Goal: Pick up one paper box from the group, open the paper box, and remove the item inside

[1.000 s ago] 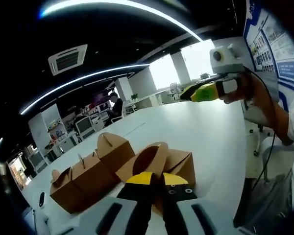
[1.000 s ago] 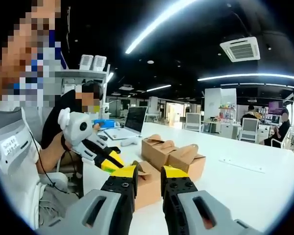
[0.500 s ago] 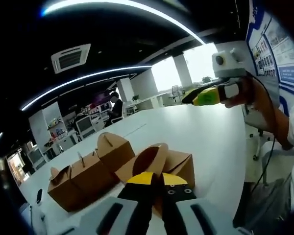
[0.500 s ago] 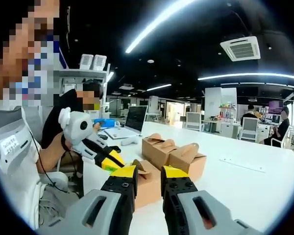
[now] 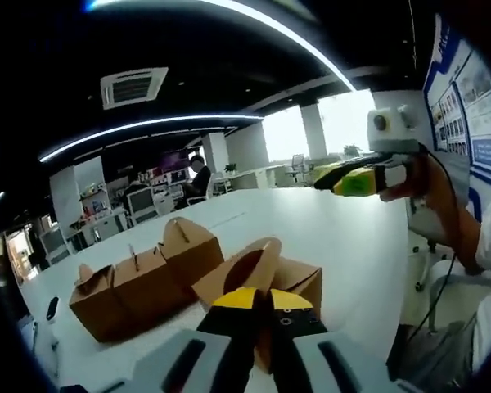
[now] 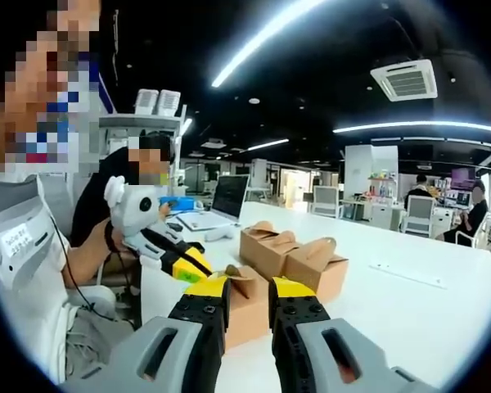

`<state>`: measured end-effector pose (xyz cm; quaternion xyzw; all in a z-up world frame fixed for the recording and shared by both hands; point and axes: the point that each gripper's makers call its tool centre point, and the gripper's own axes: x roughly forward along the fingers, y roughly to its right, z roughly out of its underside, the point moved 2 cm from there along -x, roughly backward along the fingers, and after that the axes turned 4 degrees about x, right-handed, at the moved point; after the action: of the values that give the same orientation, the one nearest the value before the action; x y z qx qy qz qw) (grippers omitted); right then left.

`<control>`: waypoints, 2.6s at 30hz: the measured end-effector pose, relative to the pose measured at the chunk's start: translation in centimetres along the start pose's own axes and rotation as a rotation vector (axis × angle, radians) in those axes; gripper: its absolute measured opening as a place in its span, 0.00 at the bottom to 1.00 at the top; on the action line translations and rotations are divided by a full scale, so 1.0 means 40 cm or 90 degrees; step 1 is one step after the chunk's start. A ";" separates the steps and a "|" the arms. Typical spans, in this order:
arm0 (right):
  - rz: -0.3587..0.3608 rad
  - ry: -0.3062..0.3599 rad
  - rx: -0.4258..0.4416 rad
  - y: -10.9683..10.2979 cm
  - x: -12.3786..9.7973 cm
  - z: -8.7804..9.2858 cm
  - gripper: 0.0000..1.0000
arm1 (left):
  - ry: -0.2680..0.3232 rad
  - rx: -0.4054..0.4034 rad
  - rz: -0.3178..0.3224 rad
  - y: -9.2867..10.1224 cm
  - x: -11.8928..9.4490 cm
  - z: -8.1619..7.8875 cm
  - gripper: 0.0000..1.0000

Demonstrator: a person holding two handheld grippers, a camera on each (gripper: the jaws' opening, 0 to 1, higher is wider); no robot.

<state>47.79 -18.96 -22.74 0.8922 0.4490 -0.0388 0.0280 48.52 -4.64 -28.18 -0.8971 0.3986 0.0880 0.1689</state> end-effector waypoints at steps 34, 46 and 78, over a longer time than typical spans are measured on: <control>-0.032 -0.018 0.007 -0.033 0.034 0.026 0.20 | 0.080 -0.188 -0.010 -0.023 -0.010 -0.011 0.06; -0.032 -0.018 0.007 -0.032 0.032 0.027 0.20 | 0.126 -0.291 -0.032 -0.049 -0.022 -0.014 0.05; -0.035 -0.025 0.008 -0.032 0.039 0.035 0.20 | 0.235 -0.596 0.011 -0.091 -0.051 0.023 0.04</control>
<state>47.62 -17.07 -24.31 0.8789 0.4722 -0.0600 0.0305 49.83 -0.62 -27.59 -0.8740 0.3469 0.0986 -0.3255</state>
